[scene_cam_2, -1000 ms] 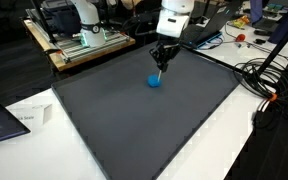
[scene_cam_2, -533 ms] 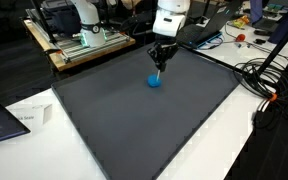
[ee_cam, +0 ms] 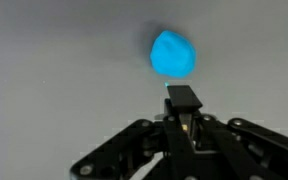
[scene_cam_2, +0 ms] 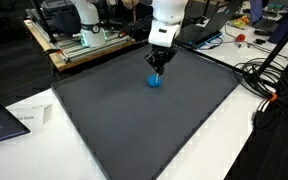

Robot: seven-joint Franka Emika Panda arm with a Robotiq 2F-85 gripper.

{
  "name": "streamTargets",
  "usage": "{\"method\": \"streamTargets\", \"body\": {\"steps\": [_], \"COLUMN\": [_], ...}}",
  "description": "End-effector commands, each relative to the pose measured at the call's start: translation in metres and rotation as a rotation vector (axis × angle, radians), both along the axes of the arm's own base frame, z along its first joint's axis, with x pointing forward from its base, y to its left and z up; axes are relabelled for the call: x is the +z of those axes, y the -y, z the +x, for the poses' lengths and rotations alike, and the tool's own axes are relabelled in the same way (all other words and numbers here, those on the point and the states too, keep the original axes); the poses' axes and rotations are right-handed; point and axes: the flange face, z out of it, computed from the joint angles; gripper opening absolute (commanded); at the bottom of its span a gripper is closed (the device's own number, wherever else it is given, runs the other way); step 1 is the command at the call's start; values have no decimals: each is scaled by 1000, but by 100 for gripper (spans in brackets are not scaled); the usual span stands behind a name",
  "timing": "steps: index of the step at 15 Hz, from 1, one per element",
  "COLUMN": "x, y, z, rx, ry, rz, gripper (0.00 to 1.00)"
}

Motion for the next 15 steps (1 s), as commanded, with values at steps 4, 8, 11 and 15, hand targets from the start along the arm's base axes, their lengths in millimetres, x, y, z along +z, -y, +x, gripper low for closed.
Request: {"method": "streamTargets", "body": {"steps": [4,8,11,15], "x": [-25,-41,-46,-47], "y": [12,19,34,60], "z": [5,2,2,-3], "rx": [-26,-70,-124,-175], "ry": [43,-13,-3,-6], "rz": [30,80,102,161], "gripper": [3,3,3,3]}}
